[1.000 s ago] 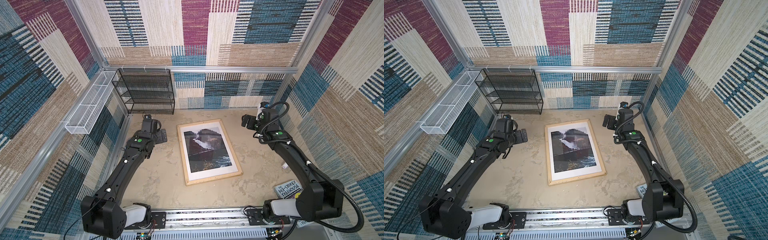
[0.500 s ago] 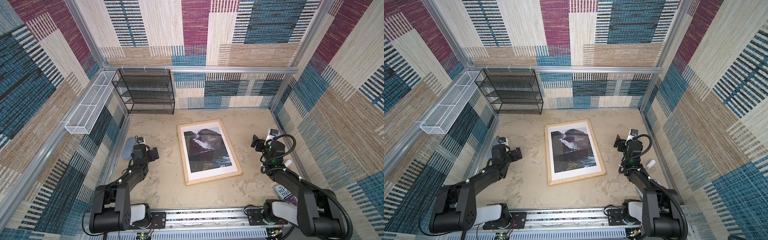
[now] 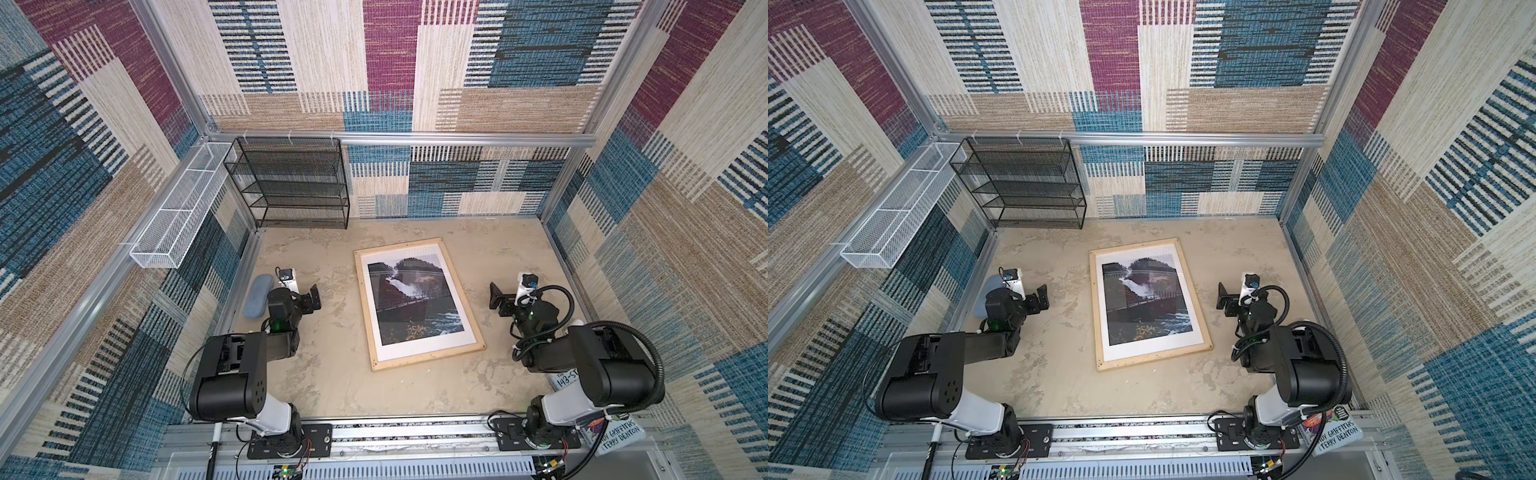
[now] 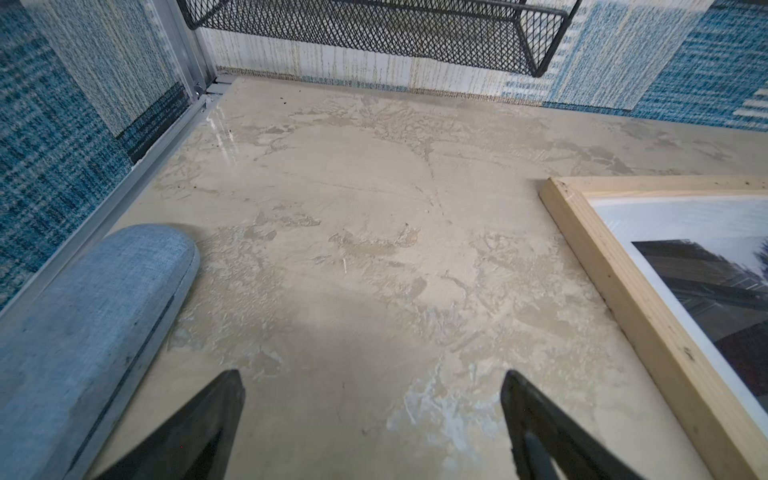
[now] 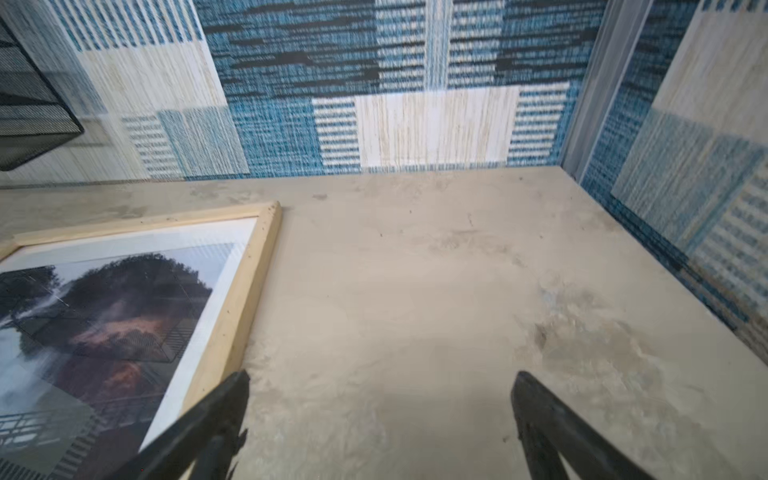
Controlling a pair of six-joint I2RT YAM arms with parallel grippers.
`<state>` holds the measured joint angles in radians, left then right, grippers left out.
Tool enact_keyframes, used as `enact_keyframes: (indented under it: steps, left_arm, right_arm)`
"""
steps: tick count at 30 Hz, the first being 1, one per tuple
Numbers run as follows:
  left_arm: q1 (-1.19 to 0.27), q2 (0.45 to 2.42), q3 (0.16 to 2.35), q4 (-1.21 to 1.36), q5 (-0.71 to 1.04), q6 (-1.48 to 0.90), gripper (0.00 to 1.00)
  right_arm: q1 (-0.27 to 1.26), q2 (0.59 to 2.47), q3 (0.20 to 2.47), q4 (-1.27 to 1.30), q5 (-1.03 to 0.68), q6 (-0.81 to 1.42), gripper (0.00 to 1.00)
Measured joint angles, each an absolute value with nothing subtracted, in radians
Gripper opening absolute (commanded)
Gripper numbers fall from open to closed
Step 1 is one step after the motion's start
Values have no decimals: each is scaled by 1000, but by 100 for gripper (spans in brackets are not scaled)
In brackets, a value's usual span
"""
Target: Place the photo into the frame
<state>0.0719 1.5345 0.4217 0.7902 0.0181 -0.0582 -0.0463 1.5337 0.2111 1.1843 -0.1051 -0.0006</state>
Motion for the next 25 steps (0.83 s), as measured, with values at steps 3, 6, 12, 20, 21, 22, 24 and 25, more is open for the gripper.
enact_keyframes:
  steps: [3, 6, 12, 20, 21, 22, 24, 25]
  left_arm:
    - [73, 1532, 421, 792, 29, -56, 99]
    - [73, 1532, 419, 795, 30, -53, 99]
    - [72, 1532, 418, 796, 31, -53, 99]
    - [72, 1532, 418, 797, 31, -52, 99]
    - [72, 1532, 418, 797, 31, -52, 99]
    - [72, 1532, 418, 796, 31, -52, 99]
    - [72, 1532, 418, 796, 31, -52, 99]
    - [72, 1532, 418, 797, 31, -52, 99]
  right_arm:
    - [-46, 1533, 211, 1210, -105, -4, 100]
    - [-46, 1533, 212, 1217, -106, -8, 100]
    - [-45, 1533, 215, 1221, -106, -8, 100]
    - [-45, 1535, 221, 1222, -108, -10, 100]
    - [-45, 1537, 222, 1223, -113, -12, 100]
    - [-45, 1537, 223, 1222, -114, -12, 100]
    - [-45, 1537, 222, 1223, -121, -12, 100]
    - [-45, 1537, 222, 1224, -123, -12, 100]
